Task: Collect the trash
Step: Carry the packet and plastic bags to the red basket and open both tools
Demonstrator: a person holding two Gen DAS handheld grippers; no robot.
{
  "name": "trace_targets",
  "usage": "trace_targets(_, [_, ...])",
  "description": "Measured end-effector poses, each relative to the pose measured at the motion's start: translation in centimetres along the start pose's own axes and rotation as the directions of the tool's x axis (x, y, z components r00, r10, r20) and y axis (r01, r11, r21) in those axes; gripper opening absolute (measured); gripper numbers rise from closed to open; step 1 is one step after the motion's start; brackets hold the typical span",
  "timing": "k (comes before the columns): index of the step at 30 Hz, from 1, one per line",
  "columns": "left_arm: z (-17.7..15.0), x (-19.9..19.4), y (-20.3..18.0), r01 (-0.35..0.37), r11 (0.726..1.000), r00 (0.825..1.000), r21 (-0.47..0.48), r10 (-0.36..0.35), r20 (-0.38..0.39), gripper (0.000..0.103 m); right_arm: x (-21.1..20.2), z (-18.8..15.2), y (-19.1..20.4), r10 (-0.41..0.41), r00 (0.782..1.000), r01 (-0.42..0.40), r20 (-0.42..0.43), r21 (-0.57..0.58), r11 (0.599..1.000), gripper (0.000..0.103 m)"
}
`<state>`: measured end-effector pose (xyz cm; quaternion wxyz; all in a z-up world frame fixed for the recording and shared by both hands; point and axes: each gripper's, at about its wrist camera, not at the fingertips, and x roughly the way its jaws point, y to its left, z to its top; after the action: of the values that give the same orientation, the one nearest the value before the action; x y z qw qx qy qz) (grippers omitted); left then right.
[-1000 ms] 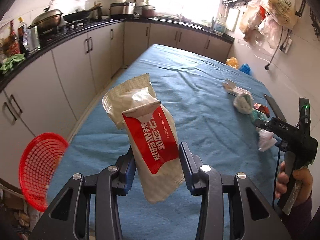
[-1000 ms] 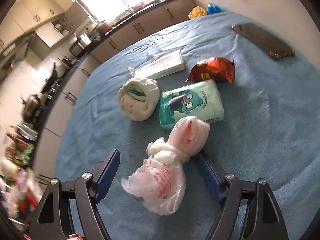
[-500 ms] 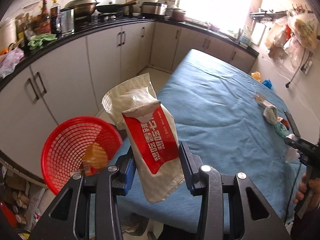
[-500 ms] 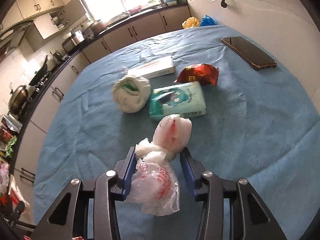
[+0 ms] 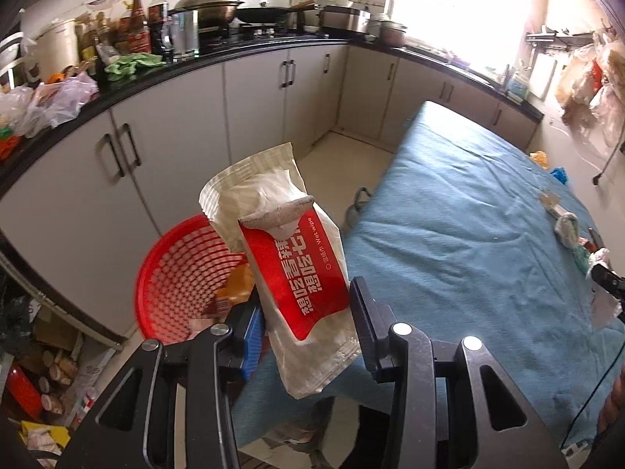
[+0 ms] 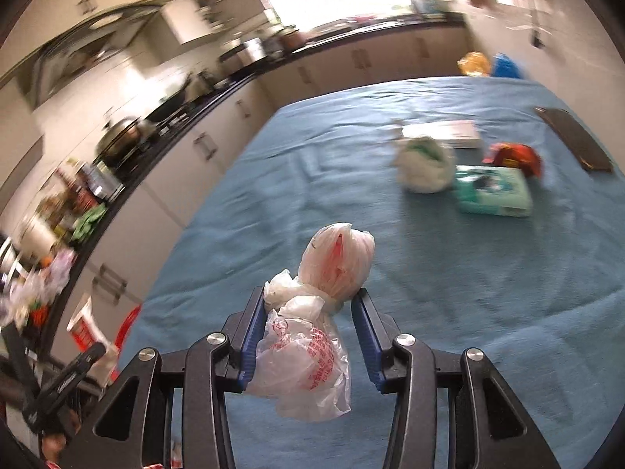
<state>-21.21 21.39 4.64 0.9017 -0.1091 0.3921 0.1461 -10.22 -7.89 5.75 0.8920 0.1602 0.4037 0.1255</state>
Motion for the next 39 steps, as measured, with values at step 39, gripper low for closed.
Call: trace_targets(39, [0.1, 4.1, 12.3, -0.056, 0.975, 0.998, -0.216, 0.049, -0.035, 0.040, 14.6, -3.6, 27.1, 0.354, 0.890, -0.433, -0.288, -0.288, 0.854, 0.050])
